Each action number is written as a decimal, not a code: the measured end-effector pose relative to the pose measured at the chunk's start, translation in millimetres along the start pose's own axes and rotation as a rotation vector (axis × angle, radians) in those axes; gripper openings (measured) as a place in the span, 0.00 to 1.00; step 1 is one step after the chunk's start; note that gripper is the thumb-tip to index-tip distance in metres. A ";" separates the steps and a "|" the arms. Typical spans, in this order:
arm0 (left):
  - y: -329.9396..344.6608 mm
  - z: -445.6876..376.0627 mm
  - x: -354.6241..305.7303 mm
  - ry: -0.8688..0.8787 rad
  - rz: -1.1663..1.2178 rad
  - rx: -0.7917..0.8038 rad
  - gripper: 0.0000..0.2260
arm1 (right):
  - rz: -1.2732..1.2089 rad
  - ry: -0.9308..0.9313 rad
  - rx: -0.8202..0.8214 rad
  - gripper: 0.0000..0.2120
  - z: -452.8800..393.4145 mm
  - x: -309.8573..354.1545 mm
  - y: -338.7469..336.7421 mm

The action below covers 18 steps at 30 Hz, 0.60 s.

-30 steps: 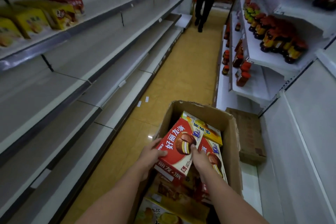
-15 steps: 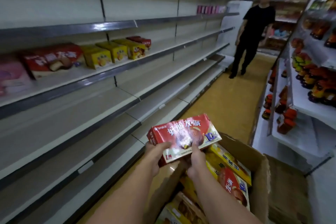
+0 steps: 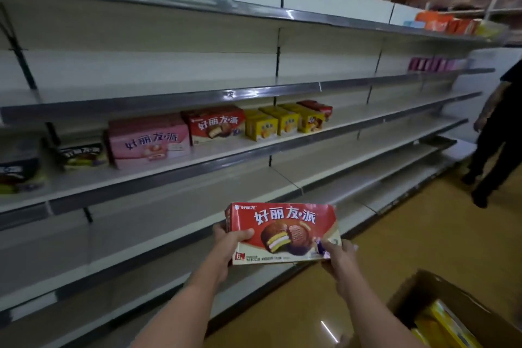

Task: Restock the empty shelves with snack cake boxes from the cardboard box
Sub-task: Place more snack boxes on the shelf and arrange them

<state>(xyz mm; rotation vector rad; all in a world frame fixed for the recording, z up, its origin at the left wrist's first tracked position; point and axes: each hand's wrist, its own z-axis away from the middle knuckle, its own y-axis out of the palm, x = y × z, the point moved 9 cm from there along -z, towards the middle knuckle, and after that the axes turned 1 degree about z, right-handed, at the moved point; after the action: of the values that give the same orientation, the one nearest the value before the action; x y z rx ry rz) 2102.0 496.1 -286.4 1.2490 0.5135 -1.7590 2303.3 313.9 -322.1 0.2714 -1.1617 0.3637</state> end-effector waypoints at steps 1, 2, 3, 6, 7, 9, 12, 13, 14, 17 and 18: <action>-8.2 -4.1 -9.2 0.026 0.001 -0.016 0.26 | 0.010 -0.004 0.003 0.19 -0.7 5.6 12.3; -16.9 -9.9 -19.5 0.053 -0.005 -0.026 0.25 | 0.021 -0.015 0.009 0.19 -0.9 13.1 25.9; -25.2 -15.9 -29.0 0.080 -0.012 -0.034 0.23 | 0.029 -0.033 0.020 0.19 -0.2 20.5 39.0; -51.9 -36.1 -52.8 0.140 -0.086 -0.049 0.22 | 0.022 -0.107 0.105 0.16 2.4 45.4 83.0; -62.7 -43.7 -60.5 0.160 -0.125 -0.050 0.23 | 0.016 -0.133 0.132 0.17 3.5 53.7 100.3; -79.1 -53.1 -74.7 0.199 -0.192 -0.051 0.25 | 0.034 -0.193 0.167 0.19 6.6 69.8 128.2; -106.7 -69.1 -99.1 0.257 -0.266 -0.068 0.24 | 0.123 -0.217 0.141 0.16 -4.4 79.2 171.0; -114.1 -76.1 -106.0 0.272 -0.290 -0.074 0.24 | 0.187 -0.218 0.090 0.15 -14.7 79.6 178.4; -120.0 -82.9 -112.1 0.286 -0.307 -0.080 0.24 | 0.263 -0.230 0.046 0.18 -24.4 80.4 184.5; -136.6 -101.2 -128.4 0.320 -0.336 -0.086 0.27 | 0.441 -0.230 -0.048 0.21 -52.1 78.7 202.8; -141.9 -108.4 -131.5 0.318 -0.353 -0.092 0.29 | 0.432 -0.234 -0.047 0.17 -44.7 85.6 211.1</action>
<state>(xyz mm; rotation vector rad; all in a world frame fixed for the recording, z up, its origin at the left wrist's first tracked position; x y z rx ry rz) 2052.4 705.8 -234.0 1.4471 1.0409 -1.8014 2283.3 535.3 -255.1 0.0176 -1.4591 0.6961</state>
